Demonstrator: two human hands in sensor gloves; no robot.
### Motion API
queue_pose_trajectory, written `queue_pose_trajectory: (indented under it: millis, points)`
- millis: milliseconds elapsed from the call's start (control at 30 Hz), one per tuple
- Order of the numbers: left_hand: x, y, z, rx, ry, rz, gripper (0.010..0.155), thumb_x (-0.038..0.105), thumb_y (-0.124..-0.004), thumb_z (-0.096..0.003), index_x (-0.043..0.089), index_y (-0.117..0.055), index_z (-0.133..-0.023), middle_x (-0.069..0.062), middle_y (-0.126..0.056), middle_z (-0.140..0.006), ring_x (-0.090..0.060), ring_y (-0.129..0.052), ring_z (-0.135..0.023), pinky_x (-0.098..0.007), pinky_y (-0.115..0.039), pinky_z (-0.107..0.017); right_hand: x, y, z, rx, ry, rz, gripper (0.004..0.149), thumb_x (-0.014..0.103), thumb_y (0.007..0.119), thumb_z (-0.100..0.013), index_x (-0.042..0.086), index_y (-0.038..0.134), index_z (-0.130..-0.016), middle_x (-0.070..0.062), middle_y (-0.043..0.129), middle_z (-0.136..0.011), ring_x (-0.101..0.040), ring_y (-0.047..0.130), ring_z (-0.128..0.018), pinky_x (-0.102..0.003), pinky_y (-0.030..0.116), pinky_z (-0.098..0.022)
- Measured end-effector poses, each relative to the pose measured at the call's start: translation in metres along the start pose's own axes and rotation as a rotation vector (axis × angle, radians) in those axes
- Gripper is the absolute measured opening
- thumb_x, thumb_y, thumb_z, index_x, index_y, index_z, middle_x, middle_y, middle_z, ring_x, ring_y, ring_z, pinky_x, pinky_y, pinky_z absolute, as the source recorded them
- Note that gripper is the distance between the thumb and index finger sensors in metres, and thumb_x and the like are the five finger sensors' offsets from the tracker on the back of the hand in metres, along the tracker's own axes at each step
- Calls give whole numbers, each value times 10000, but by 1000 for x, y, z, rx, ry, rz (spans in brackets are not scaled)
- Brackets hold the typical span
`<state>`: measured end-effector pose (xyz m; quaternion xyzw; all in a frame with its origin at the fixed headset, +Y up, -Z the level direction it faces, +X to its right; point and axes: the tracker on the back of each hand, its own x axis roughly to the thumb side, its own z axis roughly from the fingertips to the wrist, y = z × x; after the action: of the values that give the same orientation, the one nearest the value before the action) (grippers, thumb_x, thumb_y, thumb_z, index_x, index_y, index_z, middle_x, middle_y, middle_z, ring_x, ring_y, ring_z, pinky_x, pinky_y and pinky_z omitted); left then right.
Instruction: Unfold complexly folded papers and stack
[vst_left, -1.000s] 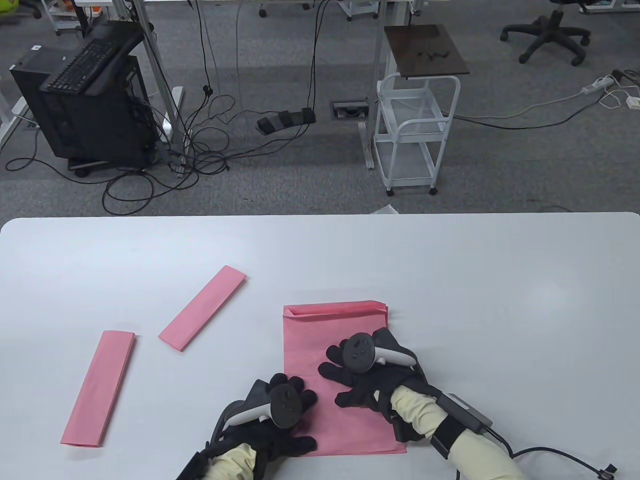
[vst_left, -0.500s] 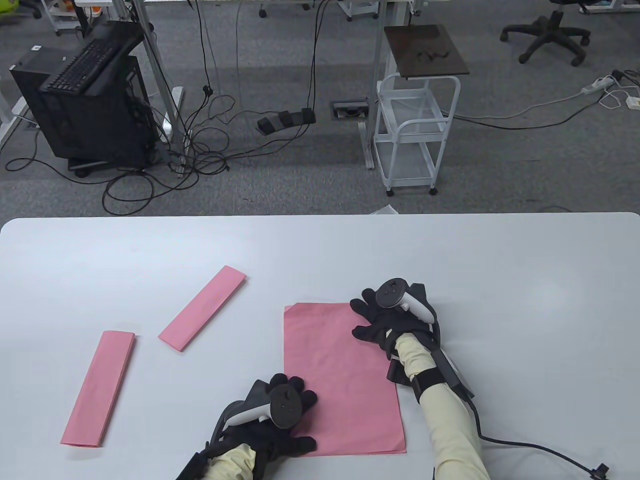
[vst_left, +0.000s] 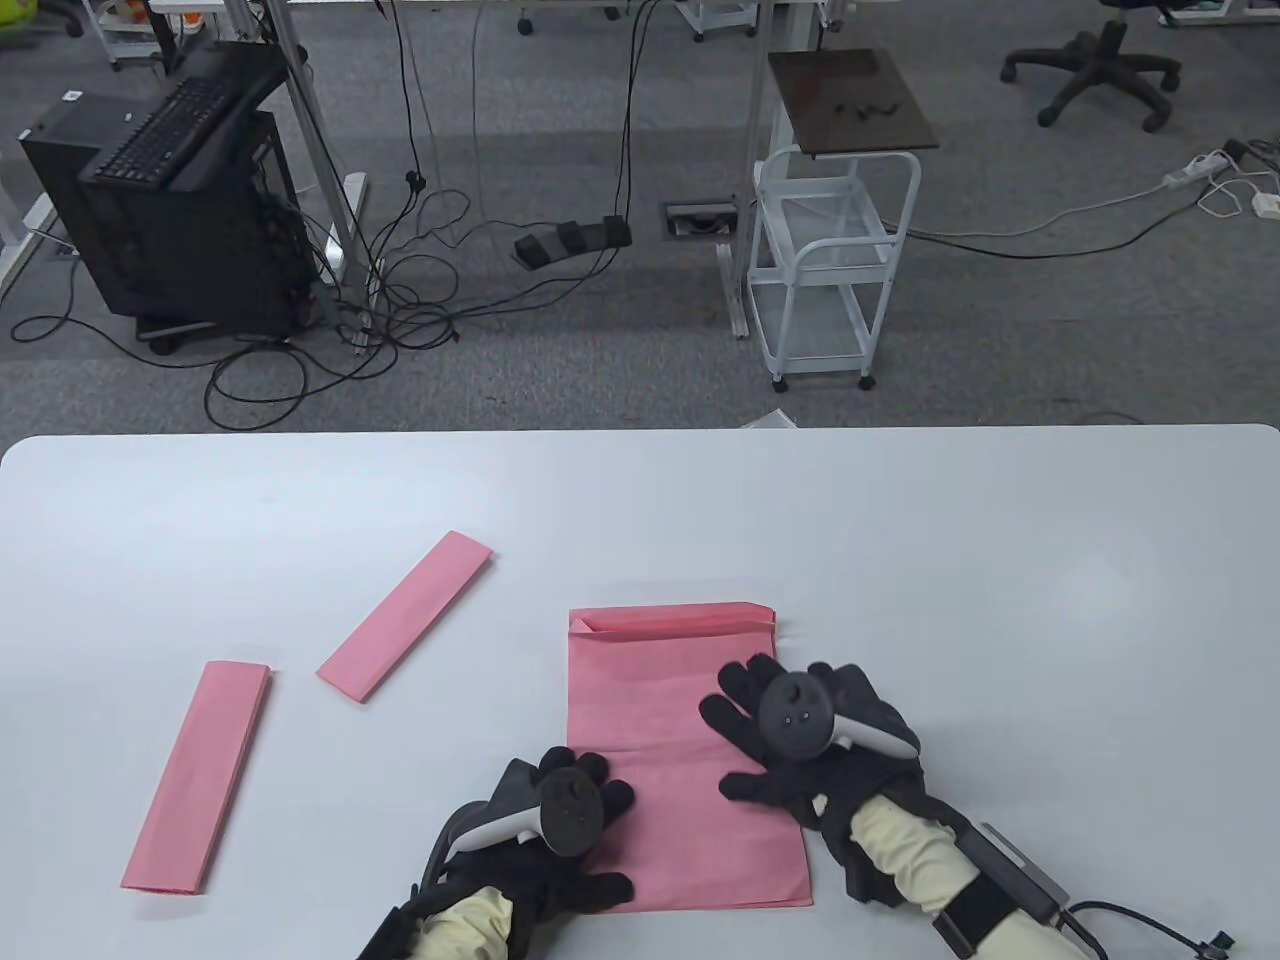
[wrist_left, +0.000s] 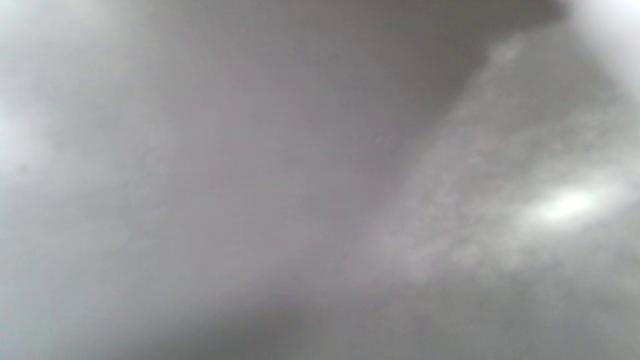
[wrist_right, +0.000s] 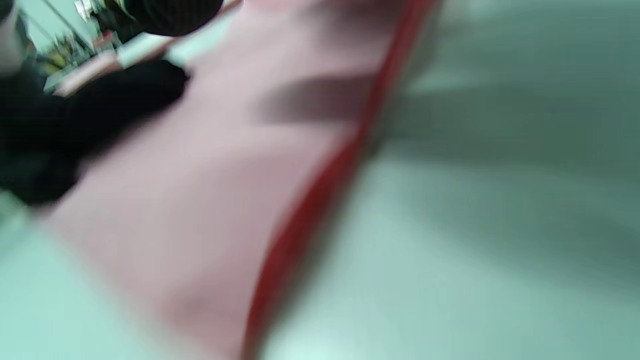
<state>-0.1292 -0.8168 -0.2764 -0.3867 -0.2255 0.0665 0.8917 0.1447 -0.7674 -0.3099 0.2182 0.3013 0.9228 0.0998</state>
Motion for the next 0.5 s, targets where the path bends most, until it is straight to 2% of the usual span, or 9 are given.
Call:
queue_pose_trajectory:
  millis: [133, 167, 267, 333, 367, 500]
  points:
    - [0, 1, 0, 7, 3, 4, 865, 707, -517, -471, 445, 146, -961, 144, 342, -976, -224, 349, -916, -501, 199, -612, -12, 32, 7, 118, 87, -33, 737, 554, 636, -503, 440, 154, -1048, 171, -67, -1121, -124, -129, -1006, -498, -128, -656]
    - [1, 1, 1, 15, 8, 5, 865, 706, -524, -469, 447, 136, -964, 146, 333, -981, -224, 340, -922, -502, 193, -617, -15, 36, 7, 114, 84, -52, 740, 560, 624, -500, 467, 113, -1027, 196, -99, -1098, -113, -152, -993, -498, -133, -654]
    - [4, 6, 2, 21, 31, -10, 858, 699, -549, -479, 439, 96, -980, 130, 292, -1009, -245, 290, -954, -525, 143, -645, -20, 41, 8, 77, 67, -131, 736, 557, 639, -492, 480, 144, -1030, 230, -92, -1095, -78, -161, -989, -489, -143, -656]
    - [16, 17, 5, 21, 69, -3, 756, 626, -525, -554, 398, 24, -1021, 71, 224, -1060, -310, 201, -999, -561, 90, -662, -22, 42, 7, 91, 65, -166, 735, 562, 638, -492, 495, 134, -1023, 257, -112, -1080, -52, -186, -975, -482, -156, -651]
    - [25, 22, 5, 56, 74, 5, 745, 611, -518, -565, 343, -26, -1056, 12, 177, -1089, -352, 154, -1013, -568, 70, -668, -22, 43, 7, 95, 64, -180, 736, 559, 642, -492, 496, 134, -1022, 234, -85, -1086, -44, -192, -970, -474, -166, -644]
    - [66, 25, -8, 98, -12, -36, 776, 604, -521, -561, 335, 11, -1059, 39, 213, -1072, -324, 200, -997, -566, 91, -661, -23, 44, 7, 87, 60, -186, 733, 558, 640, -493, 494, 137, -1023, 237, -87, -1084, -42, -196, -968, -469, -173, -639]
